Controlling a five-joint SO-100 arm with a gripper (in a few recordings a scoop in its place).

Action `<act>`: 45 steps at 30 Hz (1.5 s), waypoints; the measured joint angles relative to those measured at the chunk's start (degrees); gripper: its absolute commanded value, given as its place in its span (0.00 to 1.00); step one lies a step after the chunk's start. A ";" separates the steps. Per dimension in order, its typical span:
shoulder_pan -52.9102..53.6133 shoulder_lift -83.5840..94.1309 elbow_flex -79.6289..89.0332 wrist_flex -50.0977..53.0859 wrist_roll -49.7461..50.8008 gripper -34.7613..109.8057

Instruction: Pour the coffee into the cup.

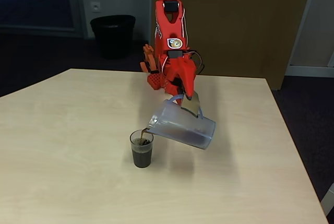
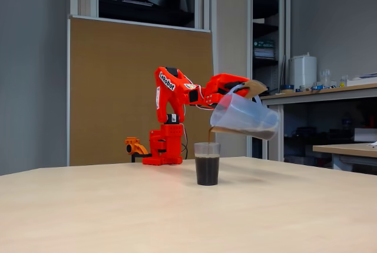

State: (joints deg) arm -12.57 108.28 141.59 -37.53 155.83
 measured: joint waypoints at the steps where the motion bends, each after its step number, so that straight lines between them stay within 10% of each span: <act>1: -0.18 -0.09 -0.18 0.44 -1.49 0.24; 45: -28.83 -13.45 -11.87 28.39 -63.54 0.24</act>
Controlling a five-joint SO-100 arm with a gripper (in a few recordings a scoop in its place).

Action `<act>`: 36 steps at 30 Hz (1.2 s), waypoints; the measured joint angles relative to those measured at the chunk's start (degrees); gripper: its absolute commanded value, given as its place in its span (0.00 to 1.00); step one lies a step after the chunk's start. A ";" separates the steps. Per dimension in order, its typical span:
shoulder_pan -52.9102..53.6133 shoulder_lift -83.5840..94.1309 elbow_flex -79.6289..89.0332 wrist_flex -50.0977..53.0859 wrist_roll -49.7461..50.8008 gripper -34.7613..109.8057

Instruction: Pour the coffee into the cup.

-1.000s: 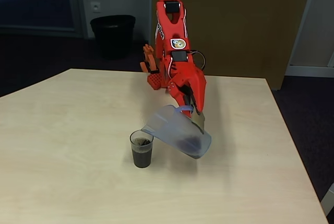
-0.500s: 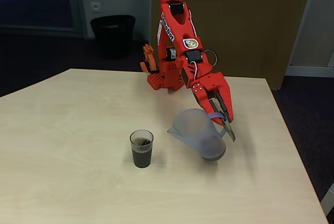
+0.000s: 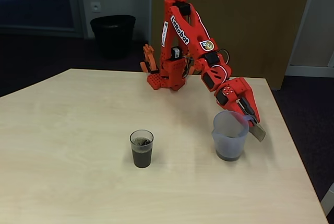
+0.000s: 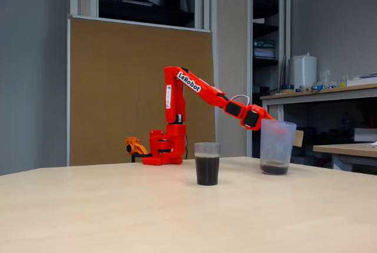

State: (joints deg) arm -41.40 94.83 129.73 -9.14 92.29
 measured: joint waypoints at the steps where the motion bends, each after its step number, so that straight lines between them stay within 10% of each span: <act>1: -0.79 -0.97 -0.18 0.09 -0.97 0.24; 36: -2.81 -6.59 1.76 -10.72 4.22 0.32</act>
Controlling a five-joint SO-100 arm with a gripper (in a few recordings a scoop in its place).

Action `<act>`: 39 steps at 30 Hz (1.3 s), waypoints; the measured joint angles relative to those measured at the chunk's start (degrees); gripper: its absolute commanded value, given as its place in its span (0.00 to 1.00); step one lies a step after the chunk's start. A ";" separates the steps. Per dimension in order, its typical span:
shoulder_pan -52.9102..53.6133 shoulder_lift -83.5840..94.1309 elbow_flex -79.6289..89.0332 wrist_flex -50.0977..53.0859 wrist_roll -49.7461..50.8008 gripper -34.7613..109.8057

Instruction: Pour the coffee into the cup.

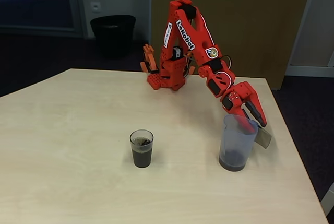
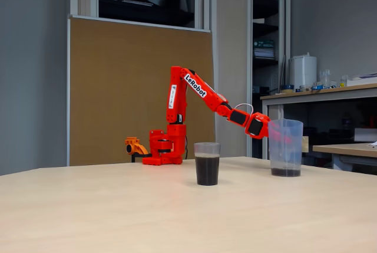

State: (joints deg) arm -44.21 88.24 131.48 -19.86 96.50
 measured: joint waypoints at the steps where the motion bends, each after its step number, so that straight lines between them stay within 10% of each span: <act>1: 0.00 -0.09 0.35 -0.53 0.62 0.32; 39: 1.76 1.14 8.00 -4.04 4.31 0.32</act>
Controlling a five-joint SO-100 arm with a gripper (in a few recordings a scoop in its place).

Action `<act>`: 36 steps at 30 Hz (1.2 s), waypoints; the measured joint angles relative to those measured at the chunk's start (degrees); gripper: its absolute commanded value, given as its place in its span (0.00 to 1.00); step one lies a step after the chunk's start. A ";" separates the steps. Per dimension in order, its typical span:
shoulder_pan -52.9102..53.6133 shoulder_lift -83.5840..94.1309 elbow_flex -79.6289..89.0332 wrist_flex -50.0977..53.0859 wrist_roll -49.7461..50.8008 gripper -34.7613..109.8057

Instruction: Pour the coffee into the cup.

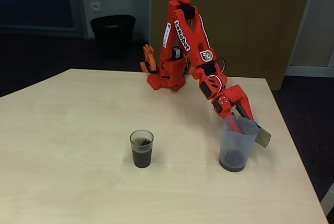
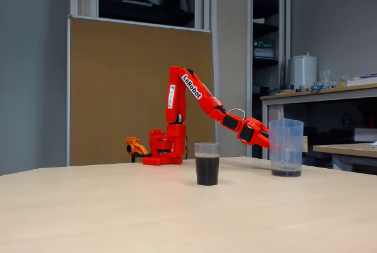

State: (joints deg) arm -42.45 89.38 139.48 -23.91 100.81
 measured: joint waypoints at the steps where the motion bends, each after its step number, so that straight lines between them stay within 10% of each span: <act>1: 0.09 0.00 0.35 0.18 0.00 0.32; 36: 2.37 11.69 14.41 -2.29 0.35 0.30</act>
State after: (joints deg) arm -40.08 101.07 153.90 -26.19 101.16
